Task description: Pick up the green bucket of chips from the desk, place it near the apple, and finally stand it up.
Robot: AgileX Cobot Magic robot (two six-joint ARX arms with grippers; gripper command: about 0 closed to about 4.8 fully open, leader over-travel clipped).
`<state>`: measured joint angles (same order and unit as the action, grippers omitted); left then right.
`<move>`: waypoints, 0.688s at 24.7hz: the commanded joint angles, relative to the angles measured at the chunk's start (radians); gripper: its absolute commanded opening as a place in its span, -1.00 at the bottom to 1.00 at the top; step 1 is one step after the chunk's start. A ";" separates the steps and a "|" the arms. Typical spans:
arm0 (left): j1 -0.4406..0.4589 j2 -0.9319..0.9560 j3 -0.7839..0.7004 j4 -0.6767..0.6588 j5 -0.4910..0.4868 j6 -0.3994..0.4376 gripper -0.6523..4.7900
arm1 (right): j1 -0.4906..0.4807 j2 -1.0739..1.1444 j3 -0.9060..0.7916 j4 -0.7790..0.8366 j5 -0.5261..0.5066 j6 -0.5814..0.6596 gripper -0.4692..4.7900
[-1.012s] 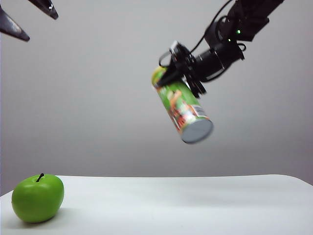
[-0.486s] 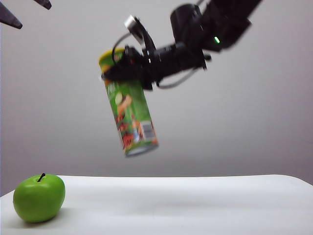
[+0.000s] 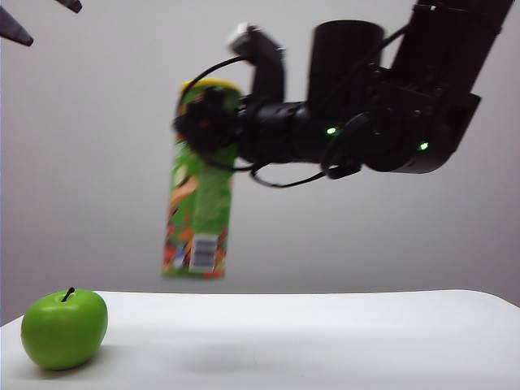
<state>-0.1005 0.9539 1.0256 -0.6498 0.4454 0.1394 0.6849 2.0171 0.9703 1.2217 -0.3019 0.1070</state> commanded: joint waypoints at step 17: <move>0.000 -0.253 -0.252 0.104 0.080 -0.089 1.00 | 0.081 0.146 0.040 0.041 0.187 -0.094 0.05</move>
<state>-0.1001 0.7032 0.7738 -0.5610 0.5041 0.0605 0.7559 2.1532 1.0016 1.2430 -0.1215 0.0036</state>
